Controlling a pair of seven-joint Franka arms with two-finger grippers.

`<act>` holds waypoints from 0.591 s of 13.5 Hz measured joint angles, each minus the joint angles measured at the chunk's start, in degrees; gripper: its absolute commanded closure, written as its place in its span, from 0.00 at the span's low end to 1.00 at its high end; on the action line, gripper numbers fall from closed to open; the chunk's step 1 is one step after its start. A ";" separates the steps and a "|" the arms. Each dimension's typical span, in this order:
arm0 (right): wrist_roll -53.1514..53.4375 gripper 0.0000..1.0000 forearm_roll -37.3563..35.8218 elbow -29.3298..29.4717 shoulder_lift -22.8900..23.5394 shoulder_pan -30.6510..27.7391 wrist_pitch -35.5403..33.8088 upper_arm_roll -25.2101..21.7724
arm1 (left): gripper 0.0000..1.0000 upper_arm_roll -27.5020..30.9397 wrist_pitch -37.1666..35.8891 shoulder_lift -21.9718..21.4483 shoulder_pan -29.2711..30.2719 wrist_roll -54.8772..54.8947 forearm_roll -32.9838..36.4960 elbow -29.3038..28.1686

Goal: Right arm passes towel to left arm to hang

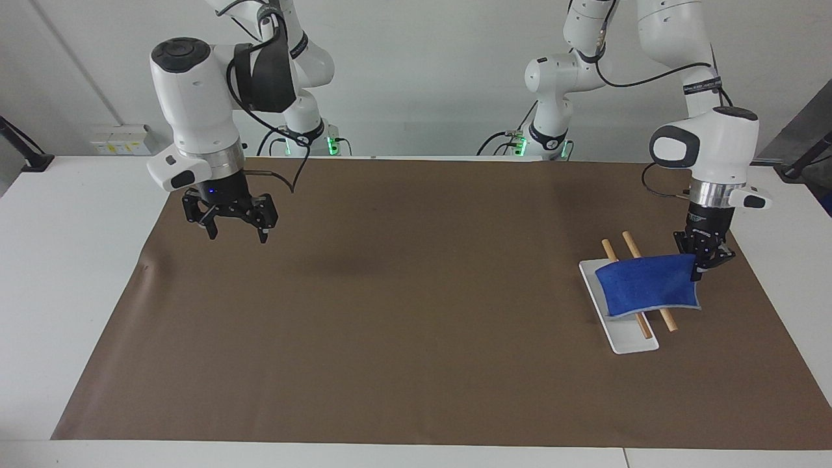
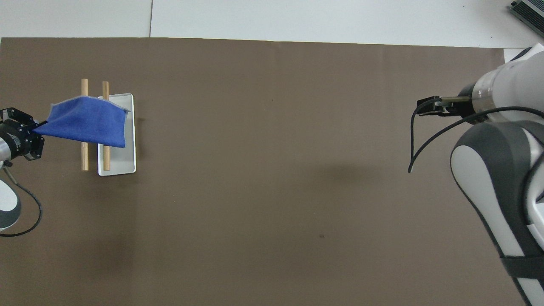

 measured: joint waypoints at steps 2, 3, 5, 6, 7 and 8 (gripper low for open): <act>1.61 0.00 2.61 1.58 -1.72 -1.25 -4.63 -0.75 | 0.74 0.19 0.04 -0.07 -0.03 0.22 0.00 -0.38; 1.95 0.00 3.07 2.21 -2.70 -1.96 -6.73 -0.90 | 0.27 0.01 0.05 -0.10 -0.13 0.22 0.00 -0.50; 2.21 0.00 3.17 3.44 -4.36 -3.23 -10.43 -1.07 | 0.10 -0.28 0.07 -0.13 -0.25 0.22 0.00 -0.61; 2.21 0.00 3.17 4.17 -4.87 -3.86 -12.30 -1.17 | 0.00 -0.35 0.09 -0.13 -0.26 0.22 0.00 -0.62; 2.21 0.00 3.17 4.83 -5.20 -4.37 -14.25 -1.31 | 0.00 -0.43 0.11 -0.13 -0.26 0.23 0.00 -0.63; 2.21 0.00 3.18 5.11 -5.33 -4.60 -15.53 -1.35 | 0.00 -0.55 0.14 -0.13 -0.27 0.23 0.00 -0.63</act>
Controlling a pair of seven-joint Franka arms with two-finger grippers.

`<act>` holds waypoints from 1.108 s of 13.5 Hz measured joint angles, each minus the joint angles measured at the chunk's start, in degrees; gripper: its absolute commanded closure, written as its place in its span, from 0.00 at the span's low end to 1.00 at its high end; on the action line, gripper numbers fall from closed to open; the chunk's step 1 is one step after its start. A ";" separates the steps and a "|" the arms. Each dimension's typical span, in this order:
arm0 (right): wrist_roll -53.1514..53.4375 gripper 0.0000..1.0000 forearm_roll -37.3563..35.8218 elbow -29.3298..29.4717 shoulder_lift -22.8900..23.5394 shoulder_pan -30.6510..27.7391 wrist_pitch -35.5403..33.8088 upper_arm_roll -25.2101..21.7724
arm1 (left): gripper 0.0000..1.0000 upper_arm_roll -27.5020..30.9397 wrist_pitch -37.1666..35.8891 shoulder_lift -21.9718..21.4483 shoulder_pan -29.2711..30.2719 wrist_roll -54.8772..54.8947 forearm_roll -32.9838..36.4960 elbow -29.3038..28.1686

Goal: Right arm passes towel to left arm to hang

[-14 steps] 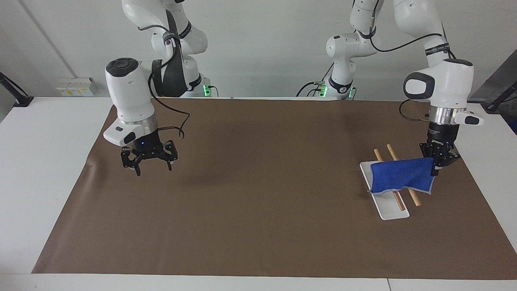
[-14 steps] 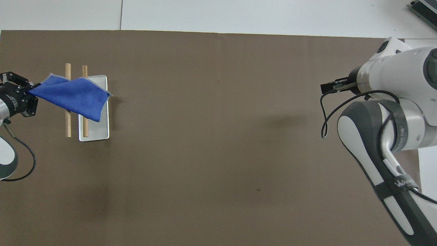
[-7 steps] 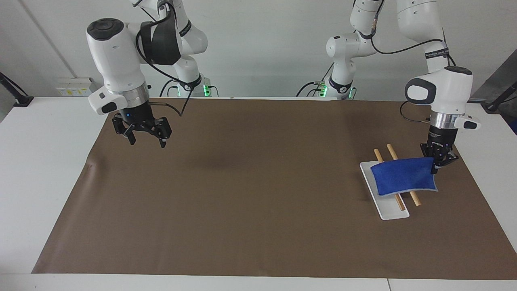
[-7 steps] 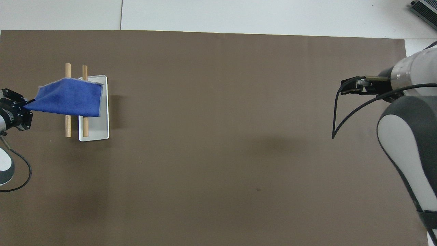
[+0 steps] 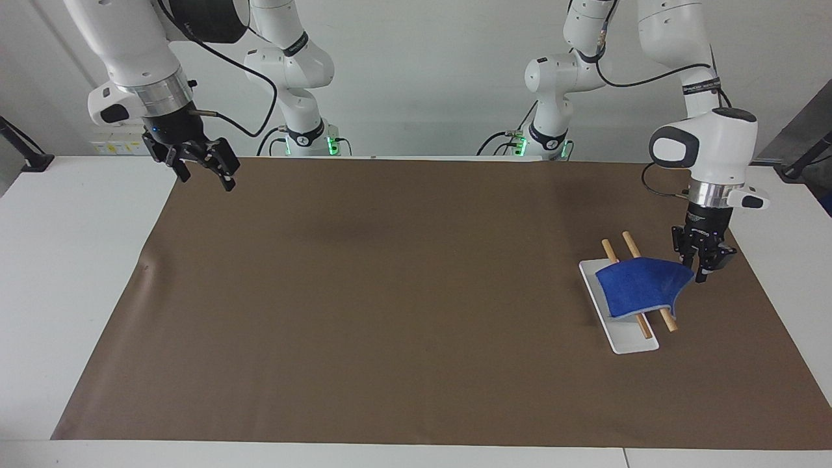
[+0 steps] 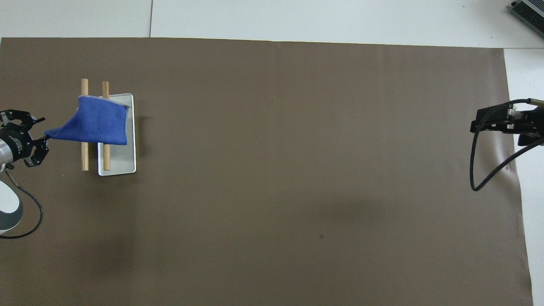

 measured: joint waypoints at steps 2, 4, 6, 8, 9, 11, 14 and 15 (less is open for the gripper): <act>0.00 0.00 0.16 -0.30 0.00 0.09 -0.40 0.13 | 0.00 -0.24 0.29 -0.03 -0.06 0.01 0.00 0.08; 0.00 0.00 0.94 -1.39 -0.12 0.49 -0.59 0.20 | 0.00 -0.37 -0.03 -0.02 -0.26 1.22 0.11 1.44; -0.01 0.00 1.17 -3.08 -0.62 0.53 -0.25 0.39 | 0.00 -0.33 -6.94 0.30 -0.43 5.95 0.12 6.29; -1.16 0.00 0.33 -3.88 -1.10 0.54 0.48 0.74 | 0.00 -0.21 -21.48 1.17 -0.49 11.86 2.34 14.67; -1.96 0.00 -0.56 -3.98 -1.26 0.55 0.83 0.86 | 0.00 -0.32 -28.74 1.81 -0.55 13.68 5.85 18.91; -2.92 0.00 -1.48 -3.99 -1.37 0.55 1.04 0.89 | 0.00 -1.83 -39.66 2.66 -0.66 17.19 11.69 24.86; -3.73 0.00 -2.81 -3.57 -1.43 1.46 1.14 0.99 | 0.00 -5.85 -51.47 2.95 -0.88 27.18 13.60 30.19; -3.73 0.00 -2.98 -3.29 -1.47 1.88 1.07 1.06 | 0.00 -6.77 -53.60 2.91 -0.93 31.07 13.65 31.49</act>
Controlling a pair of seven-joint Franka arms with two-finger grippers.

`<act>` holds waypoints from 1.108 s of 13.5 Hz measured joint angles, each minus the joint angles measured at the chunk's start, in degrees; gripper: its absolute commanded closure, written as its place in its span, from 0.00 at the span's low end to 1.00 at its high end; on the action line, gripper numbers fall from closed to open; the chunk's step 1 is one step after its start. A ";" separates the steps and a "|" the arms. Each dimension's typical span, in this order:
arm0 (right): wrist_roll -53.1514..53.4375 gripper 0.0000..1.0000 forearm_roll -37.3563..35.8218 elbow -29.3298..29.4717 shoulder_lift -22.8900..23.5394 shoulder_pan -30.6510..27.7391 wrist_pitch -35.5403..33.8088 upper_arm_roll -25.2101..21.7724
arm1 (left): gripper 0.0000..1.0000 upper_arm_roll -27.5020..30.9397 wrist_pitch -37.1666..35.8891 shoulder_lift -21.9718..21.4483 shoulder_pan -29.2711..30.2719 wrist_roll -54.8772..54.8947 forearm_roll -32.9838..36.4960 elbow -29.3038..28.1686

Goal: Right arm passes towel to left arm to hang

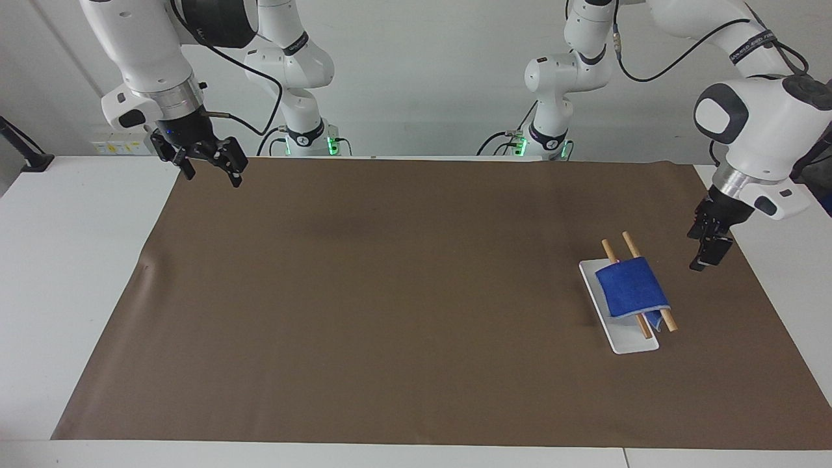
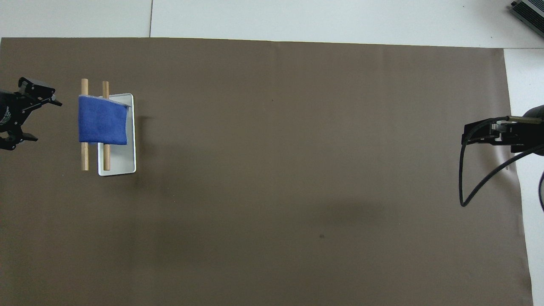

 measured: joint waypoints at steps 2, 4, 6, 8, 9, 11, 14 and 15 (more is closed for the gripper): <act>0.00 0.00 -0.03 0.40 -0.08 0.37 -0.17 0.19 | 0.00 -1.09 -2.91 -0.73 -0.07 10.29 0.04 2.73; 0.00 0.00 -0.03 0.39 -0.07 0.37 -0.18 0.21 | 0.00 -1.38 -7.82 -3.06 -0.09 19.42 0.06 4.05; 0.00 0.00 0.06 0.39 -0.07 0.37 -0.21 0.21 | 0.00 -1.61 -14.00 -5.92 -0.09 27.40 0.06 4.18; 0.00 0.00 0.09 0.39 -0.07 0.37 -0.28 0.21 | 0.00 -1.78 -18.96 -8.27 -0.10 32.63 0.08 4.17; 0.00 0.00 0.10 0.39 -0.07 0.37 -0.31 0.21 | 0.00 -1.86 -20.44 -8.85 -0.10 34.20 0.10 4.17; 0.00 0.00 0.11 0.39 -0.07 0.37 -0.38 0.21 | 0.00 -2.24 -22.21 -9.15 -0.10 35.48 1.68 4.16; 0.00 0.00 0.11 0.37 -0.07 0.37 -0.71 0.21 | 0.00 -3.01 -22.64 -9.33 -0.10 36.26 3.37 4.20; 0.00 0.00 0.11 0.35 -0.07 0.37 -0.77 0.21 | 0.00 -3.09 -22.55 -9.55 -0.10 37.33 3.44 4.21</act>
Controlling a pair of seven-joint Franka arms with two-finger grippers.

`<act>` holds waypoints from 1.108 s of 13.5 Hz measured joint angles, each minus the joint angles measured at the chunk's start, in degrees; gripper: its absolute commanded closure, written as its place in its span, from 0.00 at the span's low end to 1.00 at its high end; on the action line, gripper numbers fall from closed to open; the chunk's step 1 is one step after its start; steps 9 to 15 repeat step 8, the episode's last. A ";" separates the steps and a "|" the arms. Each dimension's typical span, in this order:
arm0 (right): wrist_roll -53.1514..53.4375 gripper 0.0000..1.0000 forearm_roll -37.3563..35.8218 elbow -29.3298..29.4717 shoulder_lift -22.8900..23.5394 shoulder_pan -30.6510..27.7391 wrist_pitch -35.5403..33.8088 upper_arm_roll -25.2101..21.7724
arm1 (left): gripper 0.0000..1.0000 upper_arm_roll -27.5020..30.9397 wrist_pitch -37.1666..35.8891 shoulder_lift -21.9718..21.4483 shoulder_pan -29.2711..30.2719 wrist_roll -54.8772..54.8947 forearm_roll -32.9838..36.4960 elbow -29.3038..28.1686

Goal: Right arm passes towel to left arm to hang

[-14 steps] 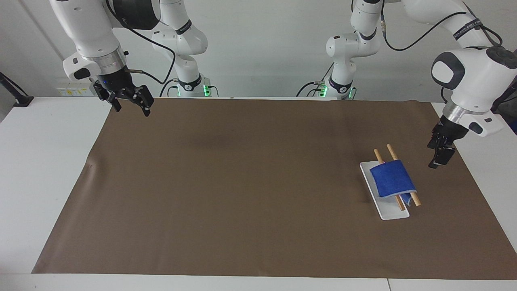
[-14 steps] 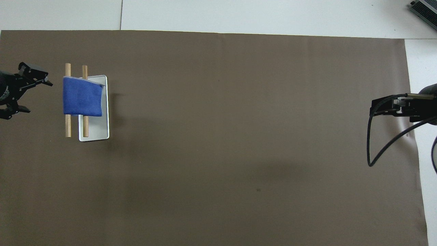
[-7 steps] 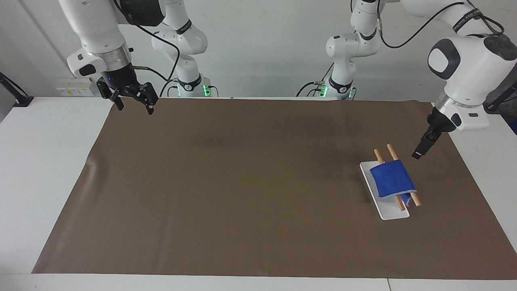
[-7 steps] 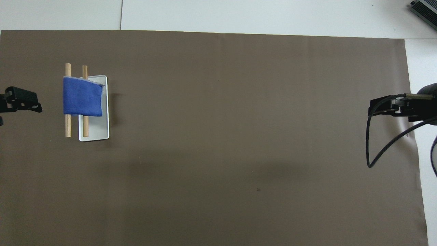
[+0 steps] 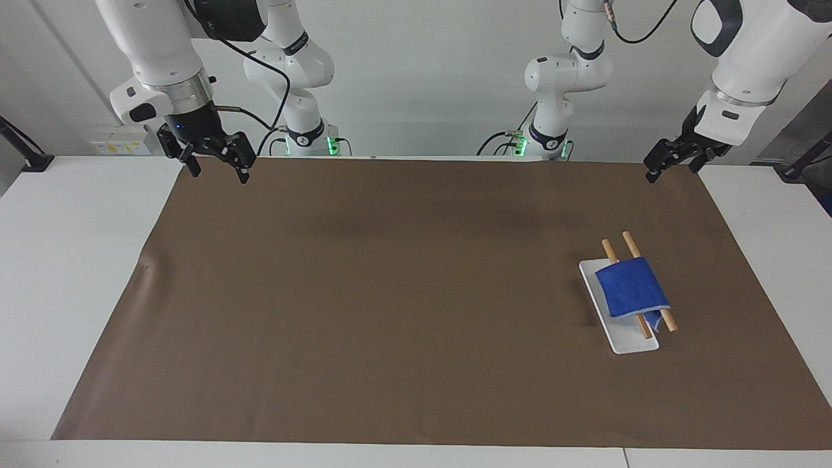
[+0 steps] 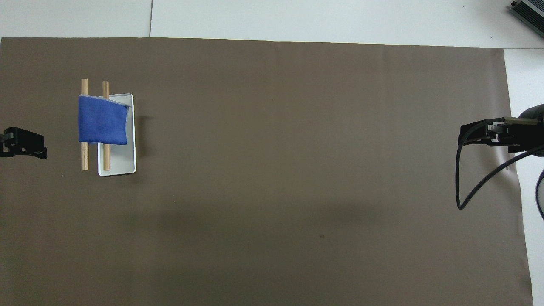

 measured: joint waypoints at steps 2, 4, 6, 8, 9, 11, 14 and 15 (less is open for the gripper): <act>0.00 0.00 0.00 -0.01 0.00 0.00 -0.04 0.00 | 0.00 -0.02 0.75 -0.30 0.00 4.01 0.08 0.09; 0.00 0.00 0.00 -0.01 0.00 0.00 -0.05 0.00 | 0.00 -0.02 1.92 -0.36 0.00 5.94 0.08 0.15; 0.00 0.00 0.00 -0.01 0.00 0.00 -0.08 0.00 | 0.00 -0.02 2.84 -0.36 0.00 6.31 0.08 0.15; 0.00 0.00 0.00 -0.01 0.00 0.00 -0.08 0.00 | 0.00 -0.02 3.99 -0.36 0.00 6.40 0.08 0.15; 0.00 0.00 0.00 -0.01 0.00 0.00 -0.08 0.00 | 0.00 -0.02 3.99 -0.36 0.00 6.40 0.08 0.15; 0.00 0.00 0.00 -0.01 0.00 0.00 -0.08 0.00 | 0.00 -0.02 3.99 -0.36 0.00 6.40 0.08 0.15; 0.00 0.00 0.00 -0.01 0.00 0.00 -0.08 0.00 | 0.00 -0.02 3.99 -0.36 0.00 6.40 0.08 0.15; 0.00 0.00 0.00 -0.01 0.00 0.00 -0.08 0.00 | 0.00 -0.02 3.99 -0.36 0.00 6.40 0.08 0.15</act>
